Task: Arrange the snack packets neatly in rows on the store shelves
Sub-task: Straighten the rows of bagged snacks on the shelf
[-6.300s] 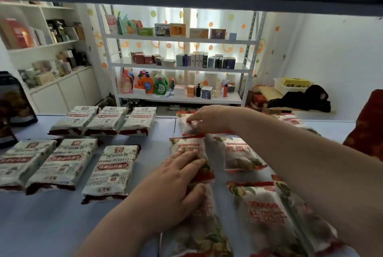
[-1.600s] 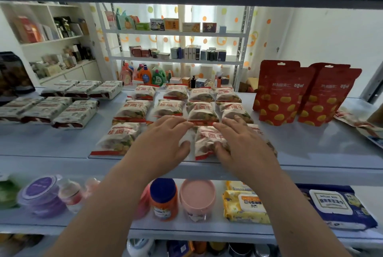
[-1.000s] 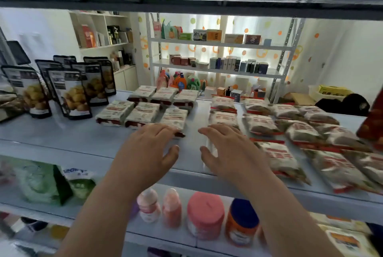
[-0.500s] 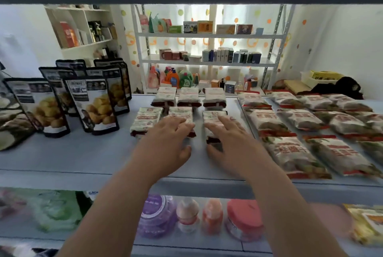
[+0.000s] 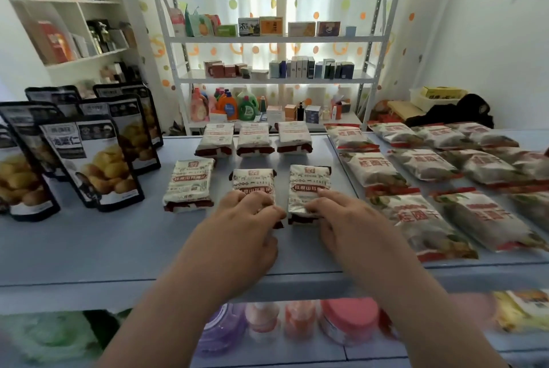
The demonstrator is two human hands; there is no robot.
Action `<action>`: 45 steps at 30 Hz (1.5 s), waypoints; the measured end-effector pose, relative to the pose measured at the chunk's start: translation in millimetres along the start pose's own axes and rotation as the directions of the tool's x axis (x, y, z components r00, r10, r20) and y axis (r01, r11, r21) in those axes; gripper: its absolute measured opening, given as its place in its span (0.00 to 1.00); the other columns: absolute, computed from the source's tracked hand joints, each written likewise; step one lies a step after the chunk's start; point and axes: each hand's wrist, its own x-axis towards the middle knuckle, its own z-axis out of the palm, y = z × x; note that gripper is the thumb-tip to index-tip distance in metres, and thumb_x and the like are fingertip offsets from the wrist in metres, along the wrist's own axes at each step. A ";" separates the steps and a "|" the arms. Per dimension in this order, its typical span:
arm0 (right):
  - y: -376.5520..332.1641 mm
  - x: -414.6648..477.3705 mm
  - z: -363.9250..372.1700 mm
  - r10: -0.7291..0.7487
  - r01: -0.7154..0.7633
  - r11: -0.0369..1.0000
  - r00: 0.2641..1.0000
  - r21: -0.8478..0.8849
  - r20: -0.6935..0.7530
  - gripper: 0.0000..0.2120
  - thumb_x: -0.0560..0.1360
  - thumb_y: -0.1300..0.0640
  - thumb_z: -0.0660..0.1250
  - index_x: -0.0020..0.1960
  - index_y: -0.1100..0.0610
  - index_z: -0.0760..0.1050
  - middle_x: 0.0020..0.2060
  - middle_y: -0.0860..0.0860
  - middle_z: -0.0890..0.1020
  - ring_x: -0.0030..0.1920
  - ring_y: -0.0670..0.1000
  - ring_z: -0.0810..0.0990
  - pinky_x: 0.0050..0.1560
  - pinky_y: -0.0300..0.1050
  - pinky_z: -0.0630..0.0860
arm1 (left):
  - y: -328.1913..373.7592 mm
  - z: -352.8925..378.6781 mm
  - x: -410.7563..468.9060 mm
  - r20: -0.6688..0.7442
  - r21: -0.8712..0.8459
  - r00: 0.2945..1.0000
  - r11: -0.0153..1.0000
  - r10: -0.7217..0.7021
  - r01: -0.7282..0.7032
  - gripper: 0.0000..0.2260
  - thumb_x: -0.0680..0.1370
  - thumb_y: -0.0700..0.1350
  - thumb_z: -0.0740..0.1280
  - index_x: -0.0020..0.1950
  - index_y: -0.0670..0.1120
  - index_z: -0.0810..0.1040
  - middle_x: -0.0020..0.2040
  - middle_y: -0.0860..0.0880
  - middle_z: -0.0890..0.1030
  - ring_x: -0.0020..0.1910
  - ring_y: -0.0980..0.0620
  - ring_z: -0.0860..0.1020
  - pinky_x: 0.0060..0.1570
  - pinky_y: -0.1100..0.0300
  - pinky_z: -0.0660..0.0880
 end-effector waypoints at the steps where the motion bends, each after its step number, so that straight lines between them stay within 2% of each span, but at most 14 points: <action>1: 1.9 -2.2 -1.9 0.009 -0.009 1.000 1.000 0.003 -0.005 0.12 0.75 0.63 0.65 0.56 0.53 0.80 0.60 0.52 0.80 0.57 0.56 0.80 0.55 0.52 0.77 | 1.4 0.3 -1.3 0.001 0.000 1.000 1.000 0.011 -0.011 0.21 0.78 0.54 0.59 0.71 0.58 0.68 0.72 0.56 0.66 0.68 0.49 0.62 0.67 0.55 0.64; 4: 8.8 -6.7 -9.2 0.010 -0.010 1.000 1.000 0.002 -0.001 0.10 0.74 0.66 0.65 0.50 0.55 0.79 0.49 0.51 0.82 0.46 0.53 0.81 0.43 0.52 0.79 | 5.8 4.4 -2.3 0.001 0.026 1.000 0.999 0.029 -0.029 0.22 0.78 0.54 0.58 0.73 0.58 0.66 0.73 0.55 0.65 0.69 0.48 0.61 0.69 0.54 0.62; 7: 14.4 -10.3 -15.8 0.017 -0.017 1.000 1.000 -0.019 0.007 0.08 0.75 0.65 0.66 0.49 0.53 0.78 0.47 0.49 0.82 0.43 0.50 0.79 0.39 0.47 0.77 | 8.8 8.0 -0.2 -0.004 0.036 0.999 0.999 0.037 -0.036 0.23 0.77 0.55 0.58 0.73 0.58 0.66 0.73 0.55 0.64 0.69 0.49 0.60 0.69 0.54 0.62; 11: 20.6 -11.8 -20.1 0.032 -0.032 0.999 0.999 -0.022 -0.012 0.06 0.76 0.64 0.66 0.48 0.54 0.79 0.48 0.49 0.83 0.45 0.51 0.81 0.42 0.48 0.78 | 10.0 7.4 0.3 -0.011 -0.011 0.999 0.999 0.039 -0.039 0.22 0.77 0.53 0.60 0.72 0.57 0.69 0.72 0.54 0.67 0.69 0.48 0.62 0.68 0.54 0.64; 15: 20.7 -8.2 -24.2 0.011 -0.009 0.998 0.999 -0.068 0.035 0.06 0.77 0.61 0.64 0.50 0.54 0.78 0.50 0.48 0.81 0.46 0.49 0.79 0.44 0.45 0.77 | 13.4 5.3 2.9 0.021 -0.001 1.000 1.000 0.017 -0.017 0.24 0.78 0.56 0.57 0.75 0.60 0.61 0.75 0.57 0.60 0.71 0.50 0.56 0.69 0.53 0.62; 19: 22.4 2.8 -50.2 -0.074 0.093 0.980 0.991 -0.175 0.114 0.08 0.77 0.47 0.61 0.53 0.44 0.77 0.52 0.40 0.80 0.46 0.41 0.77 0.41 0.28 0.66 | 4.9 -10.4 7.4 0.019 0.007 0.996 0.996 0.088 -0.088 0.26 0.75 0.61 0.54 0.74 0.63 0.62 0.72 0.58 0.66 0.70 0.53 0.62 0.69 0.52 0.64; 21: 25.8 25.7 -70.5 -0.130 0.136 0.962 0.991 -0.238 0.039 0.12 0.76 0.40 0.58 0.53 0.42 0.76 0.50 0.40 0.80 0.41 0.39 0.75 0.37 0.26 0.60 | -14.2 -23.1 23.5 -0.018 -0.019 0.995 0.995 0.098 -0.098 0.26 0.74 0.63 0.52 0.72 0.63 0.63 0.69 0.58 0.71 0.66 0.54 0.69 0.63 0.57 0.65; 22: 28.1 44.0 -76.1 -0.168 0.167 0.959 0.986 -0.231 0.015 0.13 0.76 0.40 0.58 0.54 0.43 0.77 0.50 0.42 0.81 0.41 0.40 0.75 0.36 0.29 0.62 | -27.0 -29.6 39.0 -0.033 -0.035 0.995 0.995 0.094 -0.095 0.25 0.74 0.63 0.52 0.71 0.62 0.63 0.69 0.57 0.71 0.64 0.55 0.70 0.59 0.59 0.66; 25: 35.7 120.3 -67.1 -0.215 0.243 0.949 0.965 -0.202 0.152 0.17 0.78 0.45 0.62 0.65 0.46 0.73 0.59 0.49 0.79 0.50 0.47 0.76 0.47 0.43 0.74 | -65.3 -41.0 105.7 0.028 -0.049 0.999 0.998 0.026 -0.024 0.25 0.77 0.57 0.62 0.74 0.58 0.63 0.72 0.53 0.68 0.65 0.52 0.71 0.57 0.59 0.69; 28: 40.9 189.0 -36.5 -0.202 0.296 0.926 0.913 -0.235 0.354 0.24 0.79 0.50 0.65 0.74 0.46 0.65 0.68 0.51 0.73 0.64 0.52 0.73 0.63 0.49 0.71 | -85.6 -31.5 165.2 0.141 0.007 0.990 1.000 0.002 -0.004 0.26 0.78 0.48 0.67 0.75 0.54 0.65 0.72 0.49 0.68 0.67 0.48 0.71 0.64 0.52 0.71; 32: 59.4 228.7 -3.1 -0.111 0.261 0.944 0.829 -0.204 0.548 0.26 0.78 0.46 0.63 0.75 0.43 0.63 0.70 0.51 0.72 0.65 0.55 0.72 0.65 0.51 0.69 | -90.9 -7.1 198.8 0.283 0.150 0.959 0.988 -0.019 -0.024 0.20 0.78 0.46 0.64 0.71 0.51 0.71 0.66 0.48 0.75 0.63 0.49 0.73 0.64 0.51 0.70; 35: 72.1 234.2 4.5 -0.124 0.270 0.943 0.827 -0.196 0.548 0.23 0.78 0.50 0.62 0.73 0.42 0.66 0.66 0.50 0.76 0.54 0.51 0.76 0.53 0.45 0.72 | -88.3 1.2 202.0 0.264 0.129 0.965 0.991 -0.009 -0.026 0.20 0.78 0.45 0.65 0.70 0.51 0.72 0.66 0.49 0.76 0.63 0.49 0.73 0.64 0.55 0.69; 38: 80.3 232.6 3.0 -0.163 0.297 0.935 0.845 -0.193 0.509 0.21 0.78 0.56 0.64 0.68 0.40 0.72 0.60 0.48 0.79 0.42 0.44 0.73 0.39 0.40 0.67 | -84.7 2.5 197.2 0.240 0.062 0.971 0.998 0.014 -0.030 0.18 0.78 0.45 0.65 0.67 0.56 0.75 0.65 0.52 0.75 0.62 0.51 0.73 0.61 0.56 0.70; 45: 83.0 219.8 -9.2 -0.198 0.341 0.915 0.845 -0.215 0.496 0.19 0.78 0.55 0.65 0.66 0.42 0.74 0.60 0.46 0.79 0.48 0.46 0.75 0.40 0.38 0.68 | -78.6 5.8 186.2 0.146 0.053 0.987 0.996 0.070 -0.078 0.19 0.78 0.43 0.65 0.67 0.59 0.74 0.65 0.54 0.75 0.61 0.54 0.73 0.59 0.59 0.71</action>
